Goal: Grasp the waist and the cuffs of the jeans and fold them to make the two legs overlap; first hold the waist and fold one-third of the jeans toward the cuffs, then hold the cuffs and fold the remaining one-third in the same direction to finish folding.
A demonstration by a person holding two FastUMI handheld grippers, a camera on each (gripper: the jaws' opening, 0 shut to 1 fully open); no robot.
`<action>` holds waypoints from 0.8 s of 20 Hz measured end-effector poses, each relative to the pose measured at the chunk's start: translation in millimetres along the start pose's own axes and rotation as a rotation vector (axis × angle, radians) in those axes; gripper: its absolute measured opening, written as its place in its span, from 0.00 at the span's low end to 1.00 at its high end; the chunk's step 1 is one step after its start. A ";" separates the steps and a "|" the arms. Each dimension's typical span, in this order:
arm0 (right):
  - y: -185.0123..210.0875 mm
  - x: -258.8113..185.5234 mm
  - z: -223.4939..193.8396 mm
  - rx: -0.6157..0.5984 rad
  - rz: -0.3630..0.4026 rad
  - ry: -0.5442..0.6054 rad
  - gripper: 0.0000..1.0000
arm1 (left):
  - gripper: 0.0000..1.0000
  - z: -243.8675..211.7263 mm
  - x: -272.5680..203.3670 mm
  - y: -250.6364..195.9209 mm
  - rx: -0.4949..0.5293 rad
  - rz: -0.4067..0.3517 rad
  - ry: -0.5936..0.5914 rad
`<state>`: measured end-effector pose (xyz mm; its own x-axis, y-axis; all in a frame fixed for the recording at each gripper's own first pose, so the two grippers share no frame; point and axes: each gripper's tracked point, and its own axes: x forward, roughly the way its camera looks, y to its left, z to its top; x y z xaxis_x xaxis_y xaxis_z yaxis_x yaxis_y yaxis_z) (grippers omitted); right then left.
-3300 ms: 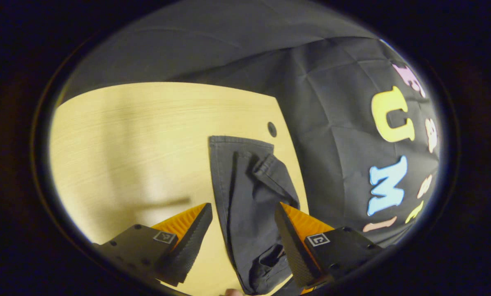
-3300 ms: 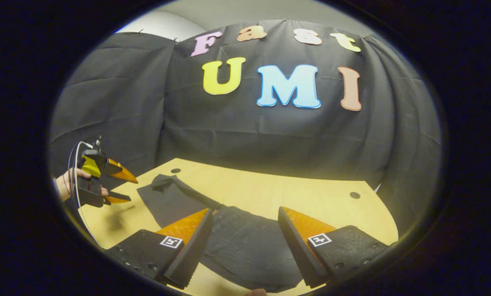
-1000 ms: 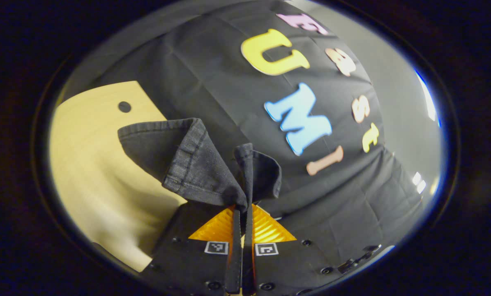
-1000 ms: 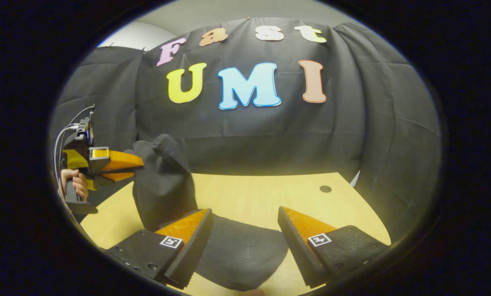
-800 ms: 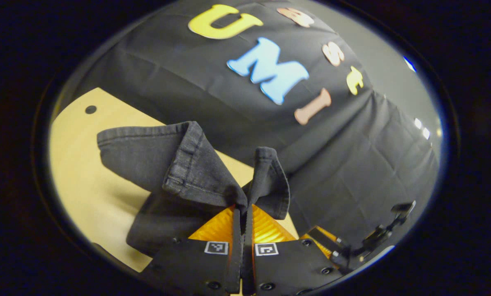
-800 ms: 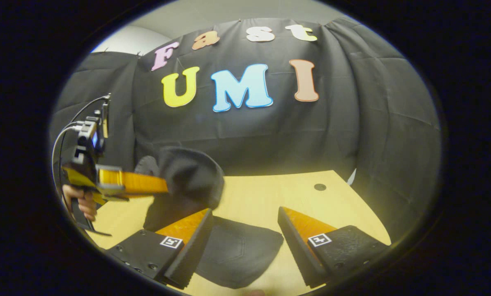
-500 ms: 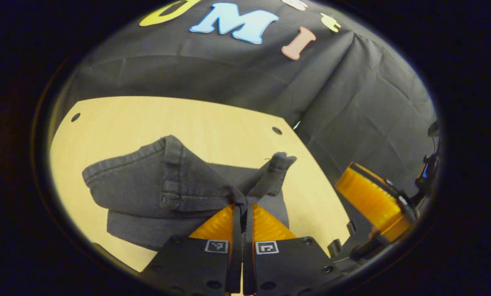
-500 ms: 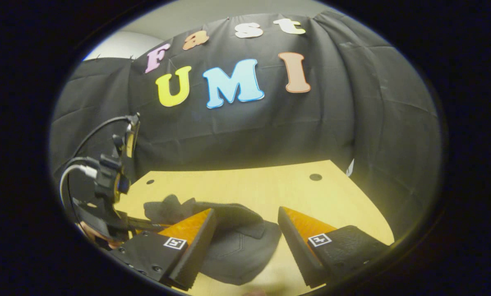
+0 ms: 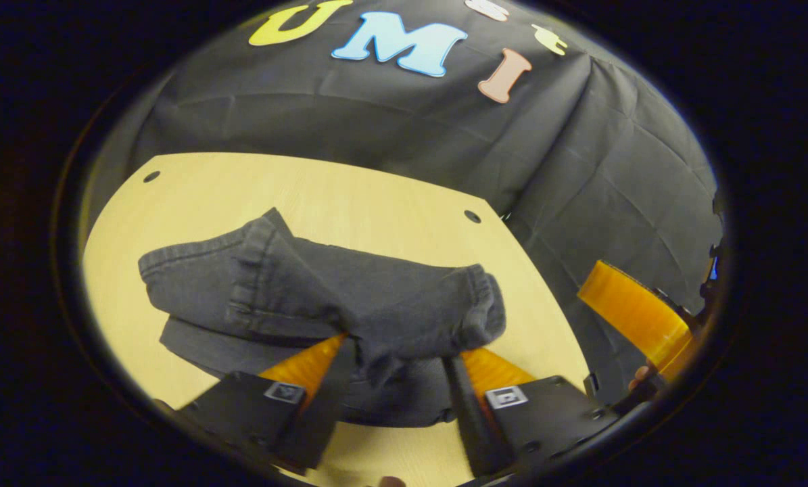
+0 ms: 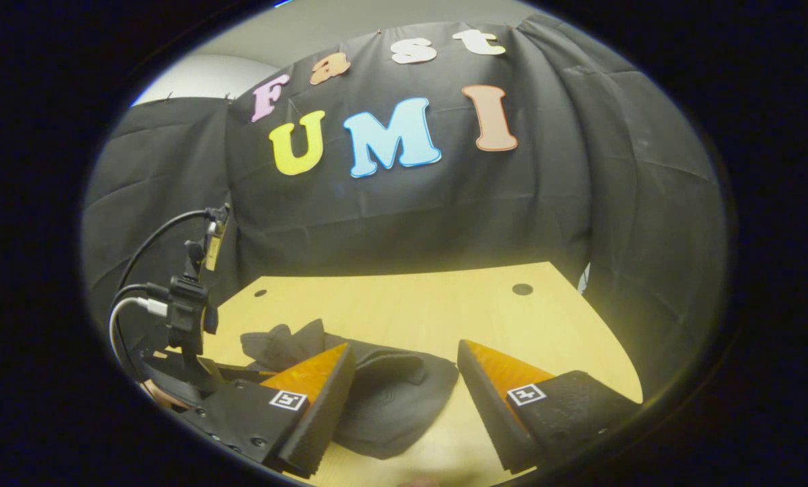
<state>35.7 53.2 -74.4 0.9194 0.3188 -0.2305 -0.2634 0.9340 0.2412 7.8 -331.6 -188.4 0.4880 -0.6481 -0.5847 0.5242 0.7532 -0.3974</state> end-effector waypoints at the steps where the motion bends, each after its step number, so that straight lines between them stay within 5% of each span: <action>1: 1.0 -2.5 2.3 -0.007 0.002 -0.006 0.91 | 1.00 4.3 -6.6 -0.1 0.020 0.018 -0.018; 8: 20.6 -20.8 38.5 -0.030 -0.019 -0.103 0.91 | 0.98 48.3 -95.7 -3.2 -0.074 0.003 -0.176; 16: 49.0 -34.6 63.8 -0.033 -0.060 -0.195 0.91 | 0.98 147.7 -201.5 5.8 0.043 0.069 -0.531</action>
<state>9.6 77.7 5.5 0.9719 0.2286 -0.0559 -0.2133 0.9561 0.2010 15.6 -213.3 31.6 0.8023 -0.5735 -0.1653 0.5012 0.7977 -0.3353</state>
